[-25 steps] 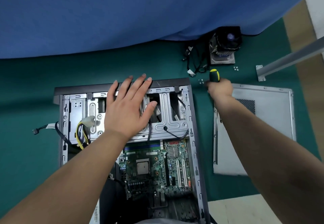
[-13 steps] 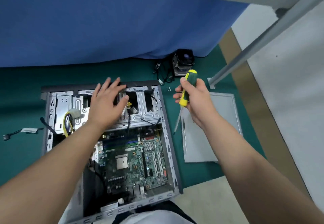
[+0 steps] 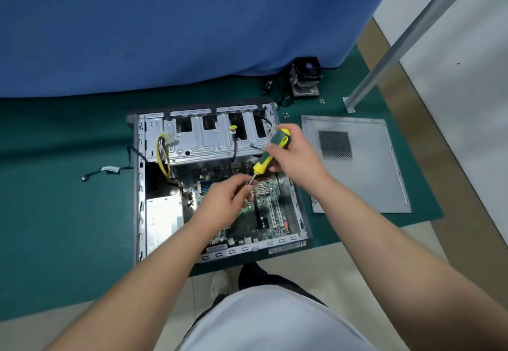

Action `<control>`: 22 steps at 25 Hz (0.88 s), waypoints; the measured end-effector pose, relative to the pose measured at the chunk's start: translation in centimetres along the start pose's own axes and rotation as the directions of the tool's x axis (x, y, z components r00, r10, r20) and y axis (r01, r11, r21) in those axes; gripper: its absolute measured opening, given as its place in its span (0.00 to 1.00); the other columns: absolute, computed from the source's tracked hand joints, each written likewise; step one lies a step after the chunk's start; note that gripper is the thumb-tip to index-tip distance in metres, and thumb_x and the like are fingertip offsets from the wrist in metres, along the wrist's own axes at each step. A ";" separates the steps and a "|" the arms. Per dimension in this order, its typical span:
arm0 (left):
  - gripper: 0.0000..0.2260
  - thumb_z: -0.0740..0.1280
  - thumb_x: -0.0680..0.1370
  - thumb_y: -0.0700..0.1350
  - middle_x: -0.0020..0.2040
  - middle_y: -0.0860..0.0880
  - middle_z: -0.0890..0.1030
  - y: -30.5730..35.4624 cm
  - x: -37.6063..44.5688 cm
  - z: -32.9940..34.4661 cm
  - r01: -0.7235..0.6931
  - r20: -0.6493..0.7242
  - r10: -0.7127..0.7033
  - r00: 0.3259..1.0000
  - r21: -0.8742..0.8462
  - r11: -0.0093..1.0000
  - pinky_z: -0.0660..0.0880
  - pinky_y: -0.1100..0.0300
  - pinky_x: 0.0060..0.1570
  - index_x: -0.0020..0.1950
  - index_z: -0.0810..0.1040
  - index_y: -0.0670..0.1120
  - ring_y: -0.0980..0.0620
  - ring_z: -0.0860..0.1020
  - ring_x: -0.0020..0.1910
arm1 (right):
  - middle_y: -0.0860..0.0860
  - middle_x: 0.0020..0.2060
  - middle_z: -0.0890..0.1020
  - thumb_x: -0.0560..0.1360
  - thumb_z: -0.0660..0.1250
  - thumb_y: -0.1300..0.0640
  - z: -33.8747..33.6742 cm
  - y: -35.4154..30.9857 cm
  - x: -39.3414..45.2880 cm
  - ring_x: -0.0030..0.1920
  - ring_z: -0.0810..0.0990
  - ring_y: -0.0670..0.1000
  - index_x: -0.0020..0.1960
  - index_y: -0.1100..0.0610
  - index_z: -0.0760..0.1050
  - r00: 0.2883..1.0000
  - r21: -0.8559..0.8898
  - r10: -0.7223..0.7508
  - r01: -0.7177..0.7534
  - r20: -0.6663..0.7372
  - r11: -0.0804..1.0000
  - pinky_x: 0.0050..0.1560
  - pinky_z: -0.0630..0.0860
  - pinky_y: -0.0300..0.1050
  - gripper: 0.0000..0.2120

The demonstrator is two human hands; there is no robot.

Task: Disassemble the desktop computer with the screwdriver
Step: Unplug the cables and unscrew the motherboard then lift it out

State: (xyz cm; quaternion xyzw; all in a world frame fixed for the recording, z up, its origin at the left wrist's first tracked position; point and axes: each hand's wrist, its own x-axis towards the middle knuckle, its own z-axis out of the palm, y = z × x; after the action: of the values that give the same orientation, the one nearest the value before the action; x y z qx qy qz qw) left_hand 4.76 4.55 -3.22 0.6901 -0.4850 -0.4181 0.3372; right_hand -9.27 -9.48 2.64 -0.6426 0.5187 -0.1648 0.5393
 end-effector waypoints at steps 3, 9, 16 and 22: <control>0.11 0.65 0.84 0.51 0.47 0.56 0.85 -0.3 -0.8 0.2 0.002 -0.029 0.003 1.000 0.163 0.987 0.81 0.52 0.43 0.66 0.78 0.54 0.55 0.82 0.43 | 0.50 0.45 0.82 0.77 0.72 0.45 0.5 0.4 -1.4 0.33 0.86 0.48 0.58 0.45 0.67 0.999 -0.172 -0.032 0.024 -0.043 0.985 0.35 0.84 0.47 0.17; 0.17 0.63 0.83 0.53 0.69 0.51 0.78 -2.8 -0.5 -2.6 -0.112 -0.142 0.248 0.958 0.611 0.784 0.69 0.42 0.72 0.70 0.76 0.53 0.46 0.73 0.72 | 0.48 0.39 0.80 0.80 0.68 0.49 -0.7 0.7 -2.7 0.32 0.80 0.48 0.61 0.45 0.63 0.977 -0.437 -0.208 0.208 0.050 0.875 0.30 0.73 0.41 0.16; 0.29 0.51 0.83 0.64 0.85 0.53 0.52 -8.4 -0.7 -6.0 0.104 -0.217 0.102 0.971 0.763 0.638 0.44 0.44 0.81 0.84 0.52 0.59 0.49 0.47 0.84 | 0.51 0.33 0.80 0.81 0.67 0.46 -2.4 4.2 -4.2 0.31 0.79 0.49 0.63 0.42 0.61 0.943 -0.623 -0.244 0.332 0.225 0.709 0.33 0.77 0.51 0.17; 0.27 0.50 0.84 0.62 0.83 0.53 0.59 -8.8 -0.4 -5.6 0.137 -0.279 0.137 0.950 0.772 0.621 0.45 0.43 0.81 0.83 0.56 0.59 0.49 0.54 0.83 | 0.50 0.51 0.80 0.80 0.65 0.42 -3.1 7.8 -4.8 0.53 0.78 0.51 0.66 0.43 0.63 0.919 -0.662 -0.250 0.394 0.306 0.637 0.50 0.76 0.48 0.18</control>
State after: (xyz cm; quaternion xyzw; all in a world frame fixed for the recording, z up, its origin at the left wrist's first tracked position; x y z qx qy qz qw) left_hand 13.20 7.93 -8.44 0.8244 -0.5588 -0.0506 0.0749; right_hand -17.43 -6.11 -1.35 -0.8949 0.3654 0.0153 0.2557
